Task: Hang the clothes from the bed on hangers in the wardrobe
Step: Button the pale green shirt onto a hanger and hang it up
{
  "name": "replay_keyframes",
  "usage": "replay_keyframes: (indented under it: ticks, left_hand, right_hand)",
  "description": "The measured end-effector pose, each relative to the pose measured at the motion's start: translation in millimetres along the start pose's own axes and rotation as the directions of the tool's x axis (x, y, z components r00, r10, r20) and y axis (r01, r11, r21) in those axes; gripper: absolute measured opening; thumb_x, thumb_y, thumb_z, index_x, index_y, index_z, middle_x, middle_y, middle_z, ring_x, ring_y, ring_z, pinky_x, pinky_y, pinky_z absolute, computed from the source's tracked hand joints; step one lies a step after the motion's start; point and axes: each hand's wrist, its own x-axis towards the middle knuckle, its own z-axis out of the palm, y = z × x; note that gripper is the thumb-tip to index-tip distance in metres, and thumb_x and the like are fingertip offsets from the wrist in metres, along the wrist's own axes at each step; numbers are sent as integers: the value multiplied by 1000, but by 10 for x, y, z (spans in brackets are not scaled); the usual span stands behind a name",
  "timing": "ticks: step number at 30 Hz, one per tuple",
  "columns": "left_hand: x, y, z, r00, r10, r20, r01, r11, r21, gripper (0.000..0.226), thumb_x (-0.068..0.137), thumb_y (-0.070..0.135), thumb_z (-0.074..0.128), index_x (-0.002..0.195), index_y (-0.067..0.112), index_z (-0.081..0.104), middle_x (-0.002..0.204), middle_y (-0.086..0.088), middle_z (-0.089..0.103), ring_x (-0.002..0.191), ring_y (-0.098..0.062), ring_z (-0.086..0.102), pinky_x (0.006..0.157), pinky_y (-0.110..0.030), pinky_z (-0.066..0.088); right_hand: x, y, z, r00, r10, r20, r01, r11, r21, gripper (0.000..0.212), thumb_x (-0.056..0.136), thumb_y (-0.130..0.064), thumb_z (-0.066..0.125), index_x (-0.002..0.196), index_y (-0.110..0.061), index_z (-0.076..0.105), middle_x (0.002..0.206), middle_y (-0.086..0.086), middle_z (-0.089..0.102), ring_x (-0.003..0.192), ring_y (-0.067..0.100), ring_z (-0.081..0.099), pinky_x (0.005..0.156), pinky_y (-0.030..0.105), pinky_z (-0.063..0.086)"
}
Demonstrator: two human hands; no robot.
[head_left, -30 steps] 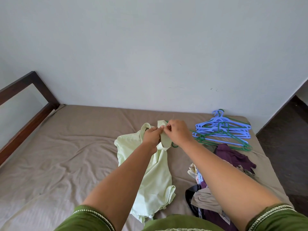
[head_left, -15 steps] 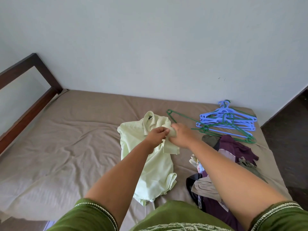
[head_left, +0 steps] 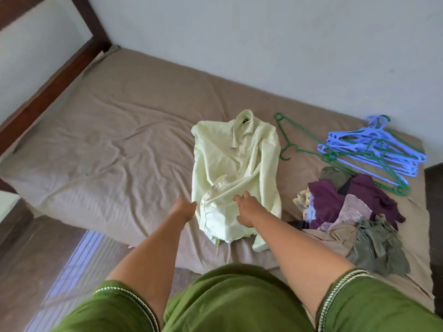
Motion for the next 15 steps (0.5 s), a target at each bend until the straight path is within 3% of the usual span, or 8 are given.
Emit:
replay_keyframes:
  ticks: [3, 6, 8, 10, 12, 15]
  left_hand:
    - [129, -233, -5, 999, -34, -32, 32, 998, -60, 63, 96, 28, 53, 150, 13, 26, 147, -15, 41, 131, -34, 43, 106, -41, 40]
    - [285, -425, 52, 1000, 4, -20, -5, 998, -66, 55, 96, 25, 50, 147, 16, 31, 137, -10, 54, 123, -31, 50, 101, -39, 44]
    - [388, -518, 132, 999, 27, -26, -29, 998, -47, 51, 97, 25, 50, 145, 17, 34, 132, -6, 58, 121, -29, 51, 98, -35, 44]
    - [447, -604, 169, 999, 15, -44, -19, 996, -84, 51, 97, 27, 52, 145, 17, 35, 130, -4, 59, 119, -26, 52, 94, -32, 43]
    - [575, -703, 263, 999, -14, -34, 10, 993, -116, 52, 98, 28, 52, 145, 17, 35, 129, -4, 58, 116, -24, 53, 94, -33, 43]
    - [644, -769, 340, 999, -50, -8, 48, 992, -112, 52, 99, 26, 50, 146, 15, 32, 133, -5, 54, 118, -26, 51, 92, -33, 40]
  right_hand:
    - [292, -414, 199, 997, -78, -12, 77, 996, -47, 76, 85, -32, 67, 146, -29, 23, 145, 11, 22, 126, 35, 37, 97, 44, 44]
    - [558, -770, 446, 998, -59, 9, 60, 997, -50, 94, 79, -44, 74, 148, -45, 11, 157, 13, -7, 139, 45, 16, 103, 54, 38]
    - [700, -849, 629, 999, -45, 20, 46, 994, -101, 96, 81, -41, 74, 148, -49, 6, 156, 17, -22, 141, 51, 1, 103, 61, 34]
    - [794, -829, 757, 999, -37, 4, 38, 988, -147, 80, 93, -24, 60, 147, -51, 7, 156, 18, -25, 140, 52, 6, 101, 60, 36]
    - [913, -626, 886, 1000, -15, 0, 14, 986, -163, 59, 102, -17, 36, 147, -48, 16, 159, 17, -8, 134, 44, 30, 100, 51, 39]
    - [892, -149, 930, 1000, -14, -6, 12, 979, -205, 41, 103, -28, 29, 141, -35, 41, 142, 7, 46, 122, 31, 47, 99, 38, 39]
